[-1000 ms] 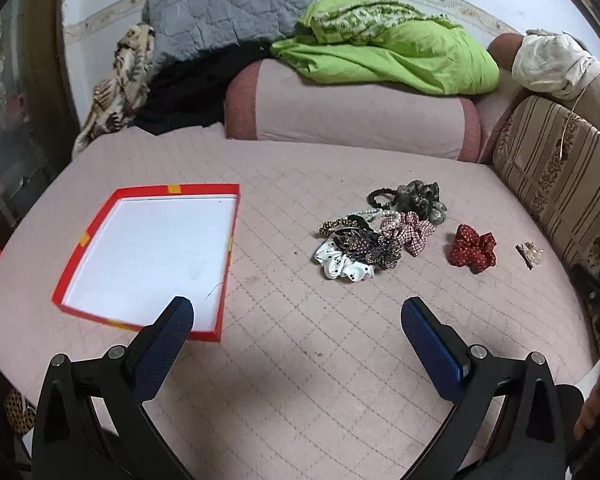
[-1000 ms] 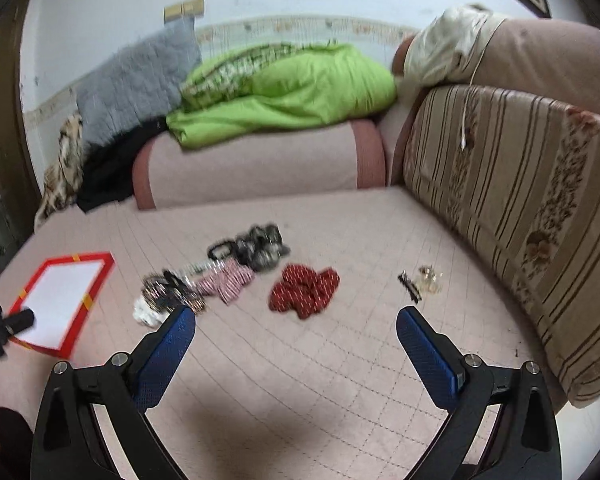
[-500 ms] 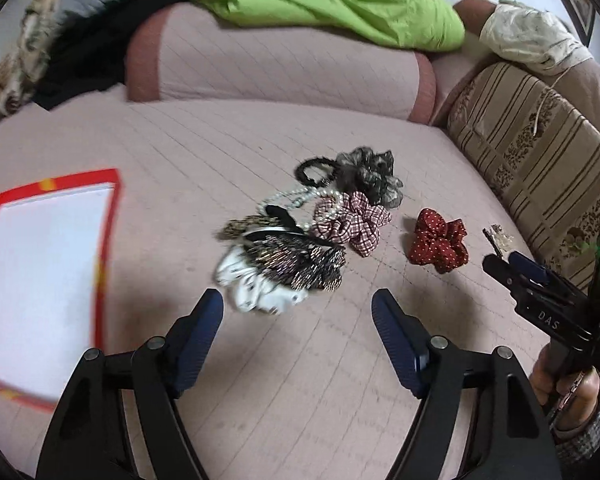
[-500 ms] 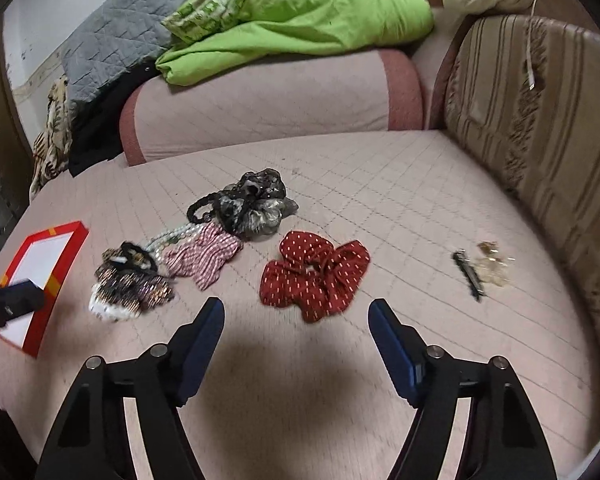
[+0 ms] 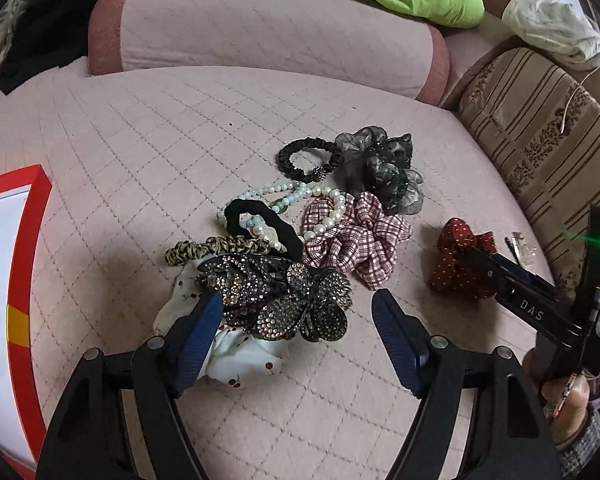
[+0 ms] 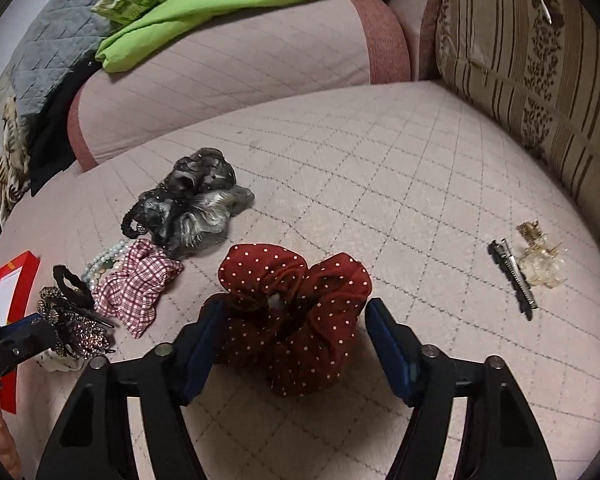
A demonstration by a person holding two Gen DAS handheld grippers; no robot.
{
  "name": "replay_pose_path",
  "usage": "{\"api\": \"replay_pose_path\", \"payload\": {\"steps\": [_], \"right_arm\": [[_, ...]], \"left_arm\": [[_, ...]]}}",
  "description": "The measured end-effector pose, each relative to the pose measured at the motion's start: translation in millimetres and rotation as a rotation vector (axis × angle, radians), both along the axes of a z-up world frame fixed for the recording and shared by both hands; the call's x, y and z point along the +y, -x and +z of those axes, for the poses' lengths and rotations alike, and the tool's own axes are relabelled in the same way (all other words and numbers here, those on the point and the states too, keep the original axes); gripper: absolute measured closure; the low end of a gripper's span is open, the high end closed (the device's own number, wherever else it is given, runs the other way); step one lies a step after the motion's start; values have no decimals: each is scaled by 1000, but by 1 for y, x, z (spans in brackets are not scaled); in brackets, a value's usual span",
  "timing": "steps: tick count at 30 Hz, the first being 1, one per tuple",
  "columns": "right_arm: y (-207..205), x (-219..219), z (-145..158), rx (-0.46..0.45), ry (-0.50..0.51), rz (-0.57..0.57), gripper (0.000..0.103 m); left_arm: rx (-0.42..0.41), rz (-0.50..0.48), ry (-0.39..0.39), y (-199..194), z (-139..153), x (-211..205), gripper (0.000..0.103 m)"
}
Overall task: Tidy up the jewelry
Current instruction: 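Grasp the red polka-dot scrunchie with the right tool while the left grasps the rhinestone clip, then carry both items to the red-rimmed tray and release them inside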
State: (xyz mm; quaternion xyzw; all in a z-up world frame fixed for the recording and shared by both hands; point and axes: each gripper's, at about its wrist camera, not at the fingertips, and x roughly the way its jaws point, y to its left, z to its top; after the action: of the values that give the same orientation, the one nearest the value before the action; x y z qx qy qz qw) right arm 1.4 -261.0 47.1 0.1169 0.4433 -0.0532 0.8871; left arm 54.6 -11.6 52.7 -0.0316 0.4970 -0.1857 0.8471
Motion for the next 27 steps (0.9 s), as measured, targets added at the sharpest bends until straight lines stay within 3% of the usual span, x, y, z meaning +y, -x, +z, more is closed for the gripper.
{"api": "replay_pose_path", "payload": {"steps": [1, 2, 3, 4, 9, 16, 21, 27], "right_arm": [[-1, 0, -2, 10, -2, 1, 55], [-2, 0, -4, 20, -11, 3, 75], [-2, 0, -6, 31, -33, 8, 82], [-1, -1, -5, 33, -60, 10, 87], [18, 4, 18, -24, -78, 37, 92], [53, 34, 71, -112, -80, 129, 93], [63, 80, 105, -153, -95, 236, 93], [58, 155, 124, -149, -142, 392, 93]], "left_arm": [[-4, 3, -24, 0, -1, -2, 63], [4, -9, -22, 0, -2, -2, 70], [5, -6, -7, 2, 1, -1, 82], [3, -8, 6, 3, 4, 0, 99], [-45, -15, 14, 23, 30, 6, 100], [-82, 27, 107, 62, 68, 43, 100], [-131, 107, 153, 84, 101, 103, 100], [-171, 267, 106, 89, 116, 190, 100]]}}
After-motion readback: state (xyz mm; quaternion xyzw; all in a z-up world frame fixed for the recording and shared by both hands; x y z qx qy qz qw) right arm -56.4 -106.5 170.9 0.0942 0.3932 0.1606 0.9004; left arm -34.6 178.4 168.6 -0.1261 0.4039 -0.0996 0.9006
